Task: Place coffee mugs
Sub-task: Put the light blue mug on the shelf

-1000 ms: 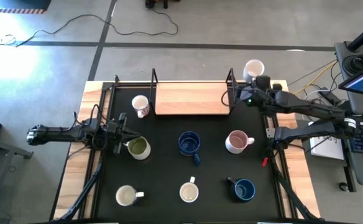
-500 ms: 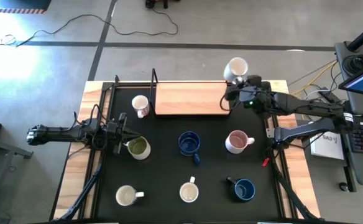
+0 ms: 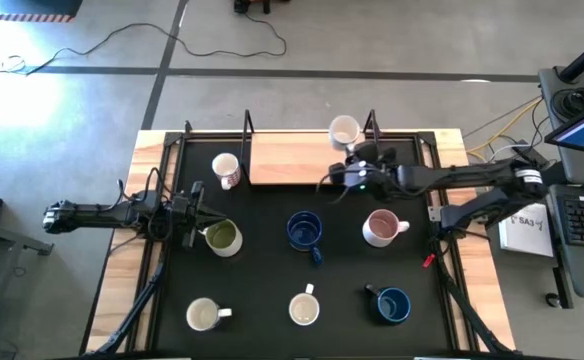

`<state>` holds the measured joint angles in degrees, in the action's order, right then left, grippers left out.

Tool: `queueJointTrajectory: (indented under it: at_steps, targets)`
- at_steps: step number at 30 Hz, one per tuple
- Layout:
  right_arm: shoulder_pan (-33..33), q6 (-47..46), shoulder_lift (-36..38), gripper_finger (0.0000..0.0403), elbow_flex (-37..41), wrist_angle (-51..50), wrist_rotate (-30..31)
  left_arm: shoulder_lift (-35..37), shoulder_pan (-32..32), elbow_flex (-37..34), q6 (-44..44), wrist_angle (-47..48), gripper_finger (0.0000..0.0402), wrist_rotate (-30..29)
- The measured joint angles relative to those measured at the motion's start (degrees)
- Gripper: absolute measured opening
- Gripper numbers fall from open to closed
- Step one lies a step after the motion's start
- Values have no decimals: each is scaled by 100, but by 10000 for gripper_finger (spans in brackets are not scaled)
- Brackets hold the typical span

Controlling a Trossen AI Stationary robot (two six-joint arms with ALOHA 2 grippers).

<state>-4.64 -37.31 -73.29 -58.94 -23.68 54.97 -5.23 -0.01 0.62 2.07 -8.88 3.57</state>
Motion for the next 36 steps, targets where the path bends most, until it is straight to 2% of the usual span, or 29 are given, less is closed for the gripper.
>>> queueJointTrajectory:
  at_steps: [16, 36]
  targets:
    - [-92, -666, -856, 62, 57, 8, -183, 0, 0, 0, -2, 0, 0, 0]
    - [-265, -1908, -1128, 63, 475, 164, -343, 1, -1, 0, -1, 0, 0, 1]
